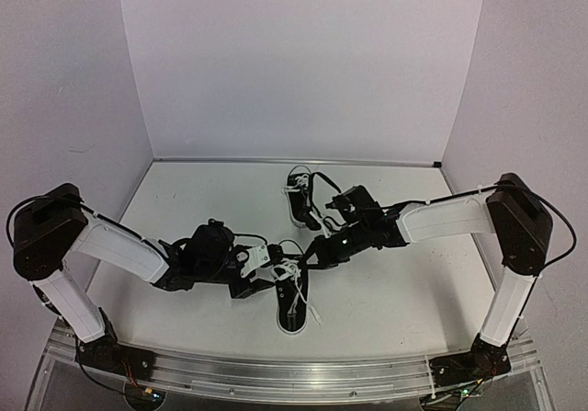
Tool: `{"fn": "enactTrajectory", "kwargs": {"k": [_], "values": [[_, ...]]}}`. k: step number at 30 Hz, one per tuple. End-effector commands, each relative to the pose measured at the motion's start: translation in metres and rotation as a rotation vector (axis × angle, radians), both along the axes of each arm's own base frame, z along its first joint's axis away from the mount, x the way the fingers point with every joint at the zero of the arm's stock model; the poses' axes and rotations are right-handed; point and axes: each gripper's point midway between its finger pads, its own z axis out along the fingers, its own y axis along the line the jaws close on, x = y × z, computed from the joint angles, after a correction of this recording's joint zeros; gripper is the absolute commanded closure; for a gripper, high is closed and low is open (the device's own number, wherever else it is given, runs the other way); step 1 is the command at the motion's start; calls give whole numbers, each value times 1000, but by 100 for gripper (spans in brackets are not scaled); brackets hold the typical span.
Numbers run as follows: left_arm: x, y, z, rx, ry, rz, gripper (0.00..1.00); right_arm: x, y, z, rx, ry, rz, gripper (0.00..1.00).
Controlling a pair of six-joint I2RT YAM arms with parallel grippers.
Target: Tie the shoes
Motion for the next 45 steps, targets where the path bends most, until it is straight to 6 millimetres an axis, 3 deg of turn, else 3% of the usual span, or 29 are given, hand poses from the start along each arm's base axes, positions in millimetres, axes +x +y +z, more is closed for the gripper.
{"fn": "enactTrajectory", "kwargs": {"k": [1,7,11,18,28,38,45], "values": [[5,-24,18,-48,-18,-61,41,3,-1,13,14,-35,-4,100],[9,-38,21,-40,-18,-96,35,3,-1,15,18,-35,-1,100],[9,-42,22,-36,-12,-119,39,2,-1,15,19,-34,0,100],[4,-40,18,-17,3,-138,71,2,-3,17,16,-41,-6,100],[2,-30,15,5,6,-115,100,3,-13,12,-11,-52,-41,100],[0,-19,7,34,12,-87,100,8,-32,5,-52,-58,-103,100],[1,-17,8,34,6,-80,100,9,-33,4,-55,-56,-107,100]]}}
